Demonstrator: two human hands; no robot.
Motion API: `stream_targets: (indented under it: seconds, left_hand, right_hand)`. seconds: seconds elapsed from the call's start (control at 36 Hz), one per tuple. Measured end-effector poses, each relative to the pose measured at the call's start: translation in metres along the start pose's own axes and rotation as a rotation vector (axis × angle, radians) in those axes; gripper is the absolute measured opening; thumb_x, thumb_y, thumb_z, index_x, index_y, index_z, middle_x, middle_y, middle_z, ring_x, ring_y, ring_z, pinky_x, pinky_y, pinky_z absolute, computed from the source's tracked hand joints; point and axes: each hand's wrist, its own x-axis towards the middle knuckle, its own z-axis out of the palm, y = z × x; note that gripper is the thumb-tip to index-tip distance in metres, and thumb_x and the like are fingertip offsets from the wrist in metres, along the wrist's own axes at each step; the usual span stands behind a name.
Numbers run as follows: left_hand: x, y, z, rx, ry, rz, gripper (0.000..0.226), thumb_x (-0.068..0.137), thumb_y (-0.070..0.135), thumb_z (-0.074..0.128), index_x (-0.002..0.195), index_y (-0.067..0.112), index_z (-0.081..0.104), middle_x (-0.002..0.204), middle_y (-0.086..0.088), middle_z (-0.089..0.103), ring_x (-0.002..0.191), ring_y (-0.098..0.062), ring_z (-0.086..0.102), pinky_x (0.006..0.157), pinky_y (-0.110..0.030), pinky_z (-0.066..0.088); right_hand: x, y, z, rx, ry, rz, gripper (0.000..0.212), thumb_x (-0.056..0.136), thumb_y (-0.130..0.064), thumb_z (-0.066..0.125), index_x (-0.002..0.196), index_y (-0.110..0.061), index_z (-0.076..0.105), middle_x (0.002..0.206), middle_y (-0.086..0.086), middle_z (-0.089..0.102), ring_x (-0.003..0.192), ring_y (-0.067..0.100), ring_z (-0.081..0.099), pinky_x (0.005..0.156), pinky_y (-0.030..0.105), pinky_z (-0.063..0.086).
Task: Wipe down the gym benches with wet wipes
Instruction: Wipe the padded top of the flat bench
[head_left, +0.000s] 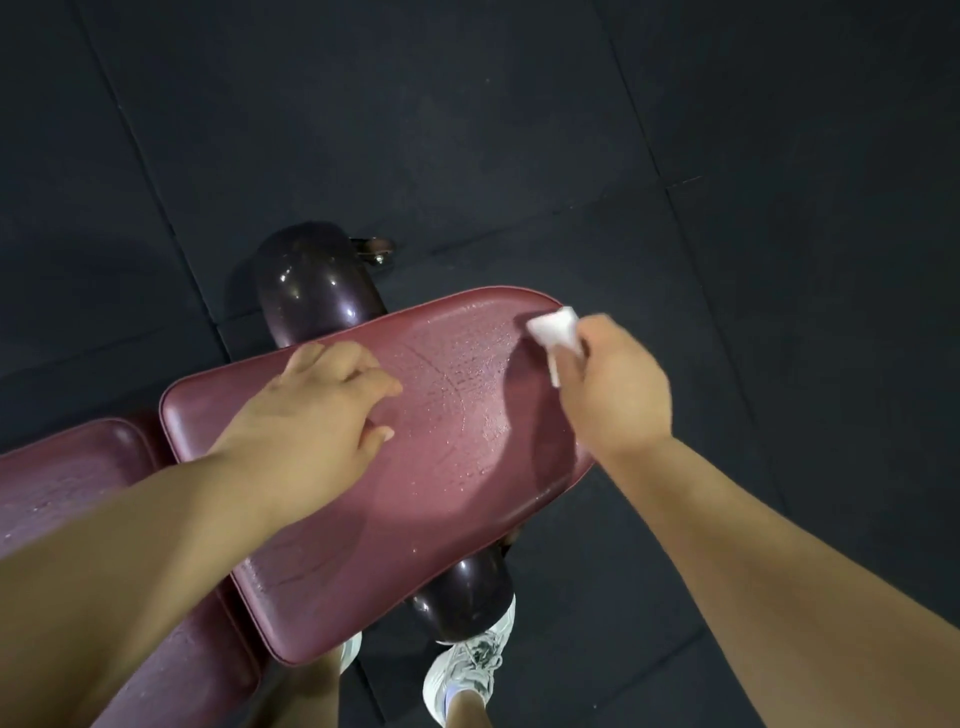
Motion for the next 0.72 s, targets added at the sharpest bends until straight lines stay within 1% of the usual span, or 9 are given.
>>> stream_targets:
  seconds: [0.11, 0.25, 0.31, 0.36, 0.44, 0.5, 0.56, 0.64, 0.72]
  left_hand:
    - [0.006, -0.004, 0.003, 0.076, -0.021, -0.065, 0.068, 0.087, 0.039, 0.061, 0.145, 0.024, 0.031, 0.146, 0.003, 0.023, 0.136, -0.020, 0.018, 0.108, -0.037, 0.035]
    - [0.002, -0.022, 0.012, 0.055, -0.068, -0.071, 0.077, 0.086, 0.038, 0.062, 0.149, 0.025, 0.020, 0.153, 0.007, 0.015, 0.139, -0.016, 0.017, 0.112, -0.036, 0.030]
    - [0.000, -0.028, 0.014, 0.044, -0.055, -0.051, 0.078, 0.083, 0.034, 0.067, 0.148, 0.023, 0.025, 0.154, 0.006, 0.019, 0.140, -0.017, 0.021, 0.112, -0.037, 0.030]
    - [-0.002, -0.034, 0.016, 0.036, -0.045, -0.044, 0.079, 0.082, 0.034, 0.068, 0.148, 0.023, 0.025, 0.154, 0.007, 0.019, 0.140, -0.016, 0.022, 0.112, -0.037, 0.030]
    - [-0.005, -0.038, 0.017, 0.028, -0.061, -0.030, 0.080, 0.084, 0.039, 0.064, 0.149, 0.027, 0.018, 0.156, 0.013, 0.011, 0.141, -0.012, 0.017, 0.114, -0.035, 0.026]
    - [-0.006, -0.037, 0.017, 0.020, -0.068, -0.027, 0.080, 0.086, 0.042, 0.060, 0.149, 0.028, 0.014, 0.156, 0.014, 0.006, 0.142, -0.012, 0.014, 0.116, -0.033, 0.022]
    - [-0.006, -0.034, 0.017, 0.025, -0.062, -0.031, 0.079, 0.086, 0.044, 0.058, 0.150, 0.027, 0.014, 0.157, 0.012, 0.007, 0.142, -0.013, 0.013, 0.115, -0.032, 0.020]
    - [-0.005, -0.026, 0.018, 0.039, -0.036, -0.049, 0.079, 0.086, 0.045, 0.057, 0.150, 0.023, 0.016, 0.157, 0.007, 0.010, 0.142, -0.017, 0.014, 0.114, -0.033, 0.019]
    - [-0.006, -0.017, 0.022, 0.062, -0.043, -0.082, 0.081, 0.086, 0.046, 0.056, 0.150, 0.018, 0.014, 0.156, 0.002, 0.006, 0.140, -0.021, 0.007, 0.116, -0.037, 0.015]
  right_hand:
    - [0.028, 0.011, -0.002, -0.031, 0.042, 0.167, 0.024, 0.097, -0.029, 0.043, 0.108, -0.012, 0.057, 0.099, 0.009, 0.060, 0.091, 0.032, 0.057, 0.066, 0.034, 0.039]
    - [0.023, -0.026, 0.027, -0.085, -0.009, -0.014, 0.031, 0.098, -0.023, 0.043, 0.126, -0.019, 0.056, 0.114, 0.009, 0.057, 0.103, 0.031, 0.055, 0.080, 0.034, 0.039]
    - [0.010, -0.047, 0.040, -0.016, -0.028, -0.162, 0.032, 0.091, -0.015, 0.053, 0.123, -0.016, 0.059, 0.109, 0.008, 0.061, 0.096, 0.031, 0.058, 0.077, 0.031, 0.039]
    - [-0.004, -0.062, 0.047, 0.017, -0.096, -0.419, 0.041, 0.074, -0.008, 0.067, 0.115, -0.012, 0.065, 0.094, 0.008, 0.066, 0.078, 0.032, 0.063, 0.062, 0.031, 0.044]
    - [-0.003, -0.046, 0.048, -0.100, -0.084, -0.695, 0.039, 0.071, -0.011, 0.058, 0.109, -0.008, 0.069, 0.091, 0.007, 0.069, 0.066, 0.031, 0.062, 0.054, 0.030, 0.047]
    - [0.010, -0.024, 0.036, -0.126, -0.066, -0.594, 0.034, 0.080, -0.019, 0.060, 0.113, -0.021, 0.069, 0.098, 0.002, 0.069, 0.075, 0.029, 0.064, 0.062, 0.028, 0.047]
    - [0.020, -0.001, 0.023, -0.129, -0.014, -0.325, 0.032, 0.088, -0.025, 0.054, 0.119, -0.032, 0.063, 0.098, 0.002, 0.063, 0.082, 0.027, 0.060, 0.067, 0.030, 0.044]
    - [0.014, 0.013, 0.022, -0.155, 0.065, 0.017, 0.036, 0.088, -0.013, 0.052, 0.124, -0.016, 0.059, 0.093, 0.010, 0.056, 0.079, 0.034, 0.056, 0.061, 0.035, 0.040]
    - [-0.030, -0.011, 0.037, -0.049, 0.055, -0.248, 0.031, 0.074, -0.005, 0.058, 0.102, -0.014, 0.065, 0.081, 0.005, 0.063, 0.063, 0.028, 0.060, 0.057, 0.029, 0.039]
